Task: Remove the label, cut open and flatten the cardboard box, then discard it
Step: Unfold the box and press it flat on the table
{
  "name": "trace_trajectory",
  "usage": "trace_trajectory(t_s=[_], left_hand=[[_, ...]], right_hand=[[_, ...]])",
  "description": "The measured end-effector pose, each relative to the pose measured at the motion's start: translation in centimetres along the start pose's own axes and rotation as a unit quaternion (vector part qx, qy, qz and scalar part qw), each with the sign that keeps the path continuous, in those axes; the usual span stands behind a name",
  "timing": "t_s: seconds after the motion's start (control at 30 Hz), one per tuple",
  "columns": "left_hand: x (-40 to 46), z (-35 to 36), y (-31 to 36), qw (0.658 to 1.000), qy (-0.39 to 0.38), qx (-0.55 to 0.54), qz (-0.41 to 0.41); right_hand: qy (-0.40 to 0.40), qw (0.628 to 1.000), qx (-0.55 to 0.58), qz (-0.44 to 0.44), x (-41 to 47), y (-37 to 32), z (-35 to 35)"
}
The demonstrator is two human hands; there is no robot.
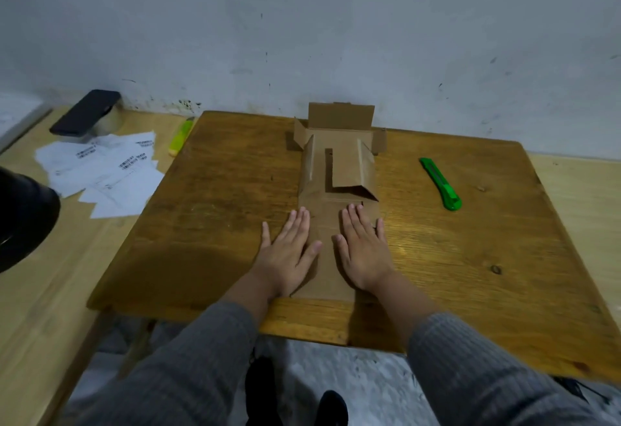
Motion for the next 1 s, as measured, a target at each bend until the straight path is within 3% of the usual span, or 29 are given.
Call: trace_trajectory(t_s=[0.27,0.4,0.53,0.67,0.83,1.0], left_hand=[[0.7,-0.1,-1.7,0.983,-0.037,0.163,0.079],[0.8,-0.7,-2.0,0.974,-0.066,0.194,0.094],[0.8,-0.8,-2.3,0.966,-0.091,0.215,0.110],[0.4,-1.9,-2.6,0.949,-0.151,0.237,0.144],[0.2,-2.8,-2.6,0.922,-0.229,0.271,0.157],[0.2,-2.2,-2.5,0.913,-0.232,0.287,0.173]], right_hand=[[0.049,0.964,0.261,-0.008,-0.9,0.9,-1.9],[0.068,0.951,0.301,0.021,-1.9,2.2,-3.0],[0.015,0.976,0.212,0.039,-3.5,4.2,-3.3],[-0.009,0.997,0.034,-0.068,-4.2,5.9,-3.1],[-0.073,0.981,-0.107,-0.142,-3.2,6.8,-3.4],[-0.093,0.971,-0.130,-0.178,-3.0,7.1,-1.9]])
Point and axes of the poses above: each hand's wrist, its own x-axis towards the middle knuckle, its own z-axis out of the palm, y = z × x, the point moved 4 cm from there along x, towards the middle knuckle, and after that the axes turned 11 degrees about z, right-handed, at the moved point
